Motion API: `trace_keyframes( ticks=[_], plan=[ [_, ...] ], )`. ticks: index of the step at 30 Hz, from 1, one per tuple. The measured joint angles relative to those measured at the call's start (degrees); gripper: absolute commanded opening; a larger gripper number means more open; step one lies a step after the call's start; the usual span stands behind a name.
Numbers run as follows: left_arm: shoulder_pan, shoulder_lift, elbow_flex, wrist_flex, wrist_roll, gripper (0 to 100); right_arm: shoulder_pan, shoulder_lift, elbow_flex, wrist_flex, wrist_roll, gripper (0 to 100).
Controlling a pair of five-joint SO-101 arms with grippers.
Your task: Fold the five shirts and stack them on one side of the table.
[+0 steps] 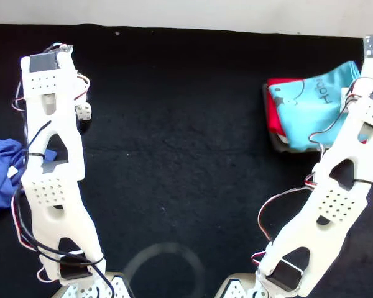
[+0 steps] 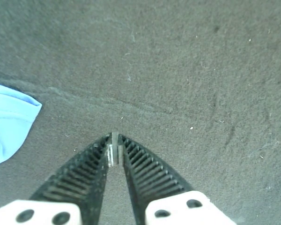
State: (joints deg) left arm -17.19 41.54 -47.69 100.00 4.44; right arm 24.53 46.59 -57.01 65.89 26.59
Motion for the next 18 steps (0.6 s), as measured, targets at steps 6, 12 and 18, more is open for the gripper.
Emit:
trace_keyframes(
  ticks=[6,12,18],
  plan=[
    [0.0,0.0,0.0,0.0,0.0,1,0.0,0.0,-10.1,1.8,-2.6,22.1],
    [-1.8,-2.5,0.0,0.0,0.0,1,0.0,0.0,-19.1,6.1,-10.8,22.1],
    [-9.5,-15.3,4.3,0.5,-0.6,9,-0.6,0.0,-28.0,17.2,-14.2,22.1]
  ],
)
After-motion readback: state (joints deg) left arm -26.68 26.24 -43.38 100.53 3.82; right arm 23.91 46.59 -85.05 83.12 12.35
